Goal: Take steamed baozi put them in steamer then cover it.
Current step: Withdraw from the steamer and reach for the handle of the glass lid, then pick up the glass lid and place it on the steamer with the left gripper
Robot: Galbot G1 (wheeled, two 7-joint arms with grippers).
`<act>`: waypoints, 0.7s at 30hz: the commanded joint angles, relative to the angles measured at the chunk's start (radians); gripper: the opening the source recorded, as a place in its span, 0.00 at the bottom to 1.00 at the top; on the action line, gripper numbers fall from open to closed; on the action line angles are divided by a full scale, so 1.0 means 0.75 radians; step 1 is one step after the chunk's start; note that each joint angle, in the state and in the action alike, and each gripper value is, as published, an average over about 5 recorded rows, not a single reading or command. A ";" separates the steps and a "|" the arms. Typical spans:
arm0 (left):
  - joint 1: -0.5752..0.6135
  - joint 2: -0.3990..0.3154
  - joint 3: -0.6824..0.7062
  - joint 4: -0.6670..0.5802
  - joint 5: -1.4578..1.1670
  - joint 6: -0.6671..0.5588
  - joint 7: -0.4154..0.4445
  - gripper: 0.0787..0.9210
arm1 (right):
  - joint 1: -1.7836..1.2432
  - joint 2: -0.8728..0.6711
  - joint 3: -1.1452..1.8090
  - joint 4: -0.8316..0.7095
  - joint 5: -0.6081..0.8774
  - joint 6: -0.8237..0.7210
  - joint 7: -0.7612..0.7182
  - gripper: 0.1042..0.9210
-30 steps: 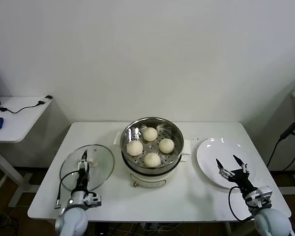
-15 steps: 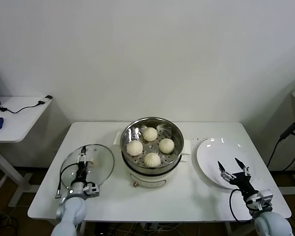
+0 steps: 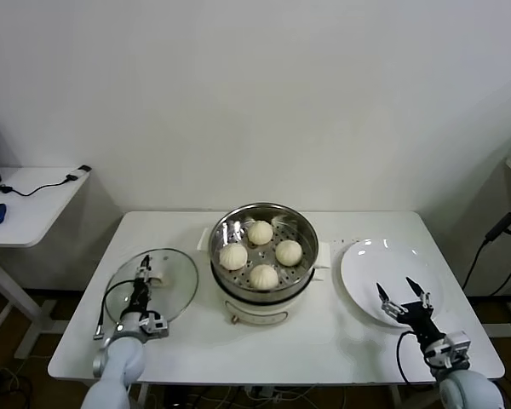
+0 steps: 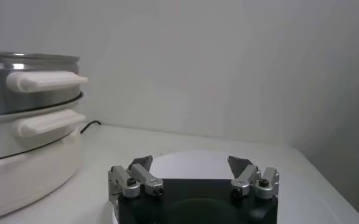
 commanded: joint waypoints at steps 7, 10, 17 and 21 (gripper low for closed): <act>-0.011 0.010 0.000 -0.004 -0.093 -0.049 0.027 0.25 | -0.002 0.018 0.012 -0.025 -0.037 0.020 -0.012 0.88; 0.011 0.023 0.001 -0.056 -0.124 -0.040 0.030 0.15 | -0.003 0.020 0.017 -0.028 -0.039 0.024 -0.014 0.88; 0.128 0.082 -0.014 -0.342 -0.218 0.014 0.042 0.08 | -0.004 0.022 0.029 -0.042 -0.040 0.034 -0.024 0.88; 0.226 0.128 -0.038 -0.530 -0.255 0.061 0.042 0.08 | 0.000 0.022 0.037 -0.050 -0.041 0.039 -0.026 0.88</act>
